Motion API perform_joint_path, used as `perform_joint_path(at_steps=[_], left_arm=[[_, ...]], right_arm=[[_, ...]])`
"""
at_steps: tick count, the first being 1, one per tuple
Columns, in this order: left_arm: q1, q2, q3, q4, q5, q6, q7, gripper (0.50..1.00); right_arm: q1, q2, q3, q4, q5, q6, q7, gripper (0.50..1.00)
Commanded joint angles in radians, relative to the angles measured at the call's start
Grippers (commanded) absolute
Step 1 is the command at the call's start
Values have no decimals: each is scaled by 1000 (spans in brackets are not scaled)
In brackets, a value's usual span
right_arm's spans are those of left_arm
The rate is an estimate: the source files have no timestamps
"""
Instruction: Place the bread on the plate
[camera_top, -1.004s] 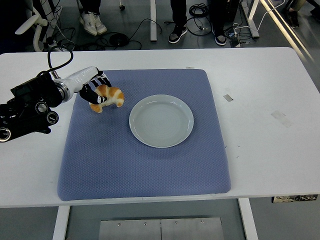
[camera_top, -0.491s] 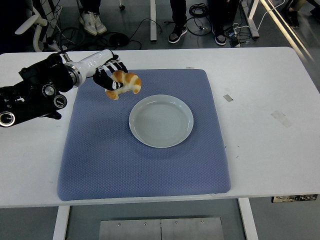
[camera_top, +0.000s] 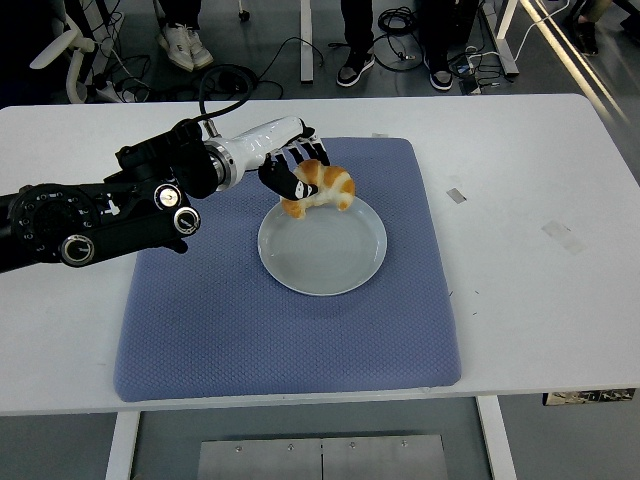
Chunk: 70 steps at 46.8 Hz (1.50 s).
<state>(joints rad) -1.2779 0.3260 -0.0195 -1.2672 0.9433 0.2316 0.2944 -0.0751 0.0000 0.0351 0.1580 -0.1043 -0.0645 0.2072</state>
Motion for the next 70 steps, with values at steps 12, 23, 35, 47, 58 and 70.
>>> perform_joint_path(at_steps=[12, 23, 35, 47, 58, 70], left_arm=[[12, -22, 42, 0, 6, -6, 0, 500], [26, -24, 67, 3, 6, -5, 0, 500], [28, -22, 69, 2, 6, -5, 0, 500], [28, -15, 69, -3, 3, -12, -3, 936], [29, -13, 69, -8, 2, -23, -3, 955], [28, 11, 10, -6, -61, 22, -6, 913]], right_arm=[[0, 0, 0, 0, 0, 0, 0, 1000], [0, 0, 0, 0, 0, 0, 1, 1000], [0, 0, 0, 0, 0, 0, 0, 1000], [0, 0, 0, 0, 0, 0, 0, 1000], [0, 0, 0, 0, 0, 0, 0, 1000], [0, 0, 0, 0, 0, 0, 0, 1000]])
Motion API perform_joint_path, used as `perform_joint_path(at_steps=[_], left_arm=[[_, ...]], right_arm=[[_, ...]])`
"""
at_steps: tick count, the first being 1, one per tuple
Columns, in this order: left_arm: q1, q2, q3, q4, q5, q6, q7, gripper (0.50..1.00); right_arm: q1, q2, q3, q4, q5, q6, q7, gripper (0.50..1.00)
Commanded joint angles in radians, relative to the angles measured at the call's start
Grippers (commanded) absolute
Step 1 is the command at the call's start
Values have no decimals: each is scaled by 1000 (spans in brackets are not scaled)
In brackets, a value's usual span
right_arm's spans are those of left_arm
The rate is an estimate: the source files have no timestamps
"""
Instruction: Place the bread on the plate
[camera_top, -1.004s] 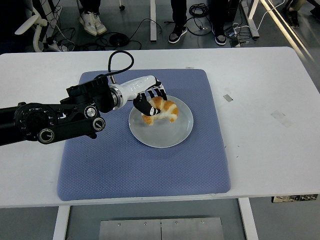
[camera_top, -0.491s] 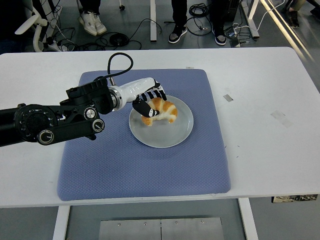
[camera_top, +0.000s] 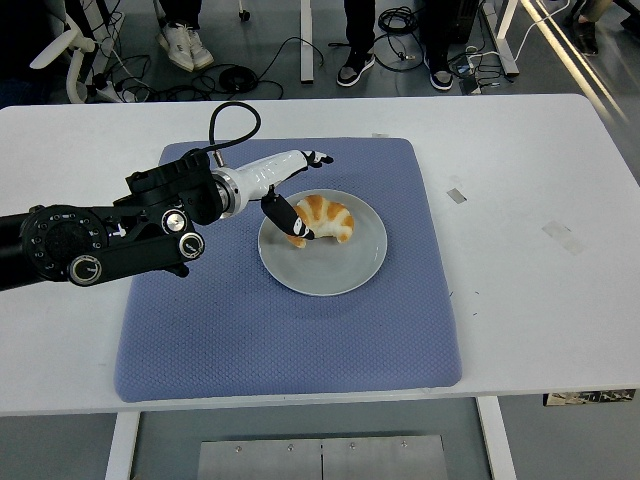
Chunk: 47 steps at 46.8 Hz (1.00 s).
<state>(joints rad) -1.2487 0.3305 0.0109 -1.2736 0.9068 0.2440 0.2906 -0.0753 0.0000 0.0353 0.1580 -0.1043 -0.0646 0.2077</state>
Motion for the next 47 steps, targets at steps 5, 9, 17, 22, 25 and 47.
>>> perform_joint_path(at_steps=[5, 9, 17, 22, 25, 47], left_arm=[[2, 25, -57, 0, -89, 17, -27, 895], [11, 48, -98, 3, -158, 35, -62, 887], [25, 100, -147, 5, -198, 55, -165, 854], [81, 148, -256, 5, -253, 69, -264, 852], [115, 177, -319, 5, -285, 67, -320, 852], [336, 266, -672, 16, -296, 57, -399, 854]], right_arm=[[0, 0, 0, 0, 0, 0, -1, 1000], [0, 0, 0, 0, 0, 0, -1, 1000], [0, 0, 0, 0, 0, 0, -1, 1000], [0, 0, 0, 0, 0, 0, -1, 1000], [0, 0, 0, 0, 0, 0, -1, 1000], [0, 0, 0, 0, 0, 0, -1, 1000]])
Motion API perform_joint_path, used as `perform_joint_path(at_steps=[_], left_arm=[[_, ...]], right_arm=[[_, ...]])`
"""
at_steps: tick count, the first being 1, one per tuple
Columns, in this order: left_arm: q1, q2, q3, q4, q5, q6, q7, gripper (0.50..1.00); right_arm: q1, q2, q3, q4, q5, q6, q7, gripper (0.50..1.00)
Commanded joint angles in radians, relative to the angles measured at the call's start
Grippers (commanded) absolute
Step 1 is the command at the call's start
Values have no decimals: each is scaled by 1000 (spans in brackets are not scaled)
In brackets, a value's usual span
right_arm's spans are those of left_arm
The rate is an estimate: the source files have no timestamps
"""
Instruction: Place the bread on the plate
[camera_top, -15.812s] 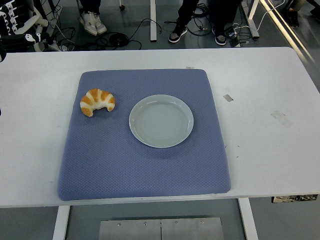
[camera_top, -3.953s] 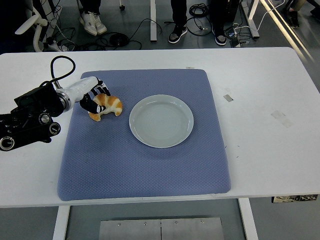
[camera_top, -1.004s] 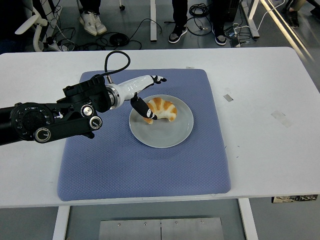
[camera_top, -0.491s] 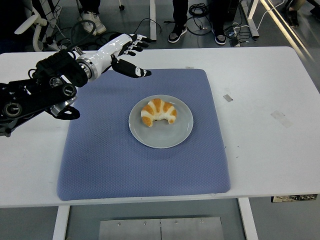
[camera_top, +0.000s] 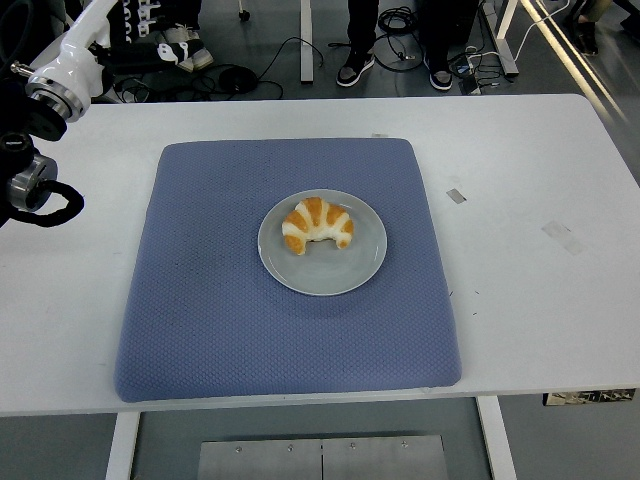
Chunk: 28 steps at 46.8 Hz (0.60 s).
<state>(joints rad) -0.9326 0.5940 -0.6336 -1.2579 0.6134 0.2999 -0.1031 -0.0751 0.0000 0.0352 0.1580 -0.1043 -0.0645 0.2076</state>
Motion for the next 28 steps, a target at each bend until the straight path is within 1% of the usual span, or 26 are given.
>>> perform_joint_path(at_steps=[1, 14, 21, 28], left_arm=[[26, 3, -40, 0, -3, 1, -9, 854], [124, 20, -156, 0, -7, 1, -10, 855], [153, 49, -166, 2, -6, 1, -10, 861], [159, 61, -167, 0, -7, 1, -10, 861]], right_arm=[[0, 0, 0, 0, 0, 0, 0, 1000], [0, 0, 0, 0, 0, 0, 0, 1000], [0, 0, 0, 0, 0, 0, 0, 1000], [1, 0, 0, 2, 0, 0, 0, 1000]])
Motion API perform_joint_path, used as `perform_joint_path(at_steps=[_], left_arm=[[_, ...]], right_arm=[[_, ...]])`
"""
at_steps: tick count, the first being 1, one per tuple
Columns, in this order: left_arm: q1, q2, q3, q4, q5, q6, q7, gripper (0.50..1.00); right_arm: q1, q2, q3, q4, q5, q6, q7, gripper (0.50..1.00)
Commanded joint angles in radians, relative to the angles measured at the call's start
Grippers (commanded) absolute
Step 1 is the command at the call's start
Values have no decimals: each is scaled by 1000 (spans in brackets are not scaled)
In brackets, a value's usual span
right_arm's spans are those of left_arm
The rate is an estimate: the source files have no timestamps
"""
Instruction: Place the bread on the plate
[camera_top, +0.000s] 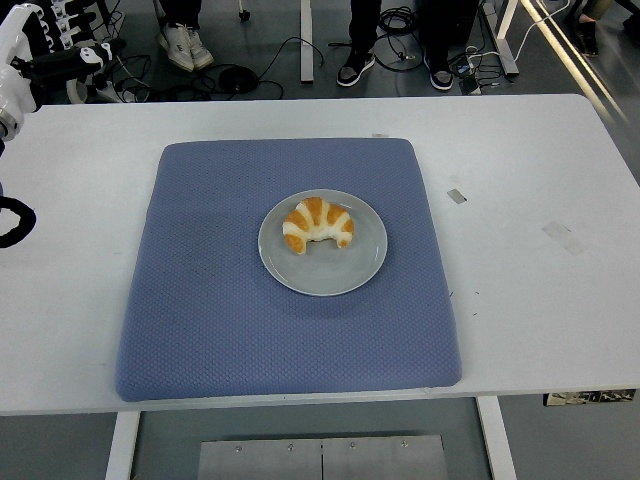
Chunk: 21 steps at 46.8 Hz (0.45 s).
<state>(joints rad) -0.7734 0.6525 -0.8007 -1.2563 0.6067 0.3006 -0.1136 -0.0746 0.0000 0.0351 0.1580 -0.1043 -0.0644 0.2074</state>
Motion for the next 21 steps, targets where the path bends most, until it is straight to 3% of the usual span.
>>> perform_joint_path(at_steps=[1, 21], left_arm=[[0, 4, 0, -2, -1, 0, 0, 861], [0, 4, 1, -2, -2, -1, 2, 864]], right_arm=[[1, 0, 0, 2, 0, 0, 0, 1000], [-16, 0, 0, 3, 0, 2, 0, 1000]])
